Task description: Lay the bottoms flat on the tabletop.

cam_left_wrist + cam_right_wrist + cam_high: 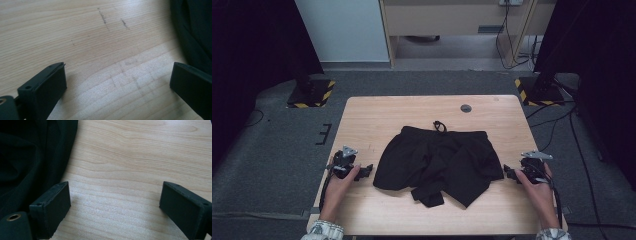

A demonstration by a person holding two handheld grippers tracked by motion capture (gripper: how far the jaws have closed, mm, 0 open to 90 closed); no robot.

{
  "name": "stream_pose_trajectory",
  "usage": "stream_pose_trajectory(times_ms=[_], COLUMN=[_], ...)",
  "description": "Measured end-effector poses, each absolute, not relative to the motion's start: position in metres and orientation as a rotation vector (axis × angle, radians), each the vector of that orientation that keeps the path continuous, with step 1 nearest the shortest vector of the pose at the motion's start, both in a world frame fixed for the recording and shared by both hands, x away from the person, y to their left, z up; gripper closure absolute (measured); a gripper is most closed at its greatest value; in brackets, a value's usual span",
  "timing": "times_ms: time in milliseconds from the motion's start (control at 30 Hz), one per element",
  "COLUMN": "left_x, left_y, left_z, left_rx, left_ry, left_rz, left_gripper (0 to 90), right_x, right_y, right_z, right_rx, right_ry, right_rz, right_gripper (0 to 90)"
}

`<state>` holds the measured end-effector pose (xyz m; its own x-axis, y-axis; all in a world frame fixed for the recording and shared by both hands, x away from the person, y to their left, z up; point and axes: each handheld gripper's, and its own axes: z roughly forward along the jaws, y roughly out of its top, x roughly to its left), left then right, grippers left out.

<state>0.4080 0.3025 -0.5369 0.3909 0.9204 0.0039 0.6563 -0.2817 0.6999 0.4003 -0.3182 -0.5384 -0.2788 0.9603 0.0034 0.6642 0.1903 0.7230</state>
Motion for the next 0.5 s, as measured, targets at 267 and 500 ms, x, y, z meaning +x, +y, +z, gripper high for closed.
stream_pose_trajectory(times_ms=[267,500], left_x=[0.406,0.400], left_y=[0.313,0.305], left_z=[-0.532,-0.523], left_rx=[1.962,1.925], left_ry=[1.360,1.315], left_rz=[0.508,0.561], left_gripper=[11.5,10.7], right_x=[0.399,0.396], right_y=[-0.320,-0.317], right_z=[-0.538,-0.536], right_rx=[1.521,1.496], right_ry=[2.003,1.996], right_rz=[0.879,0.924], right_gripper=[14.6,25.8])
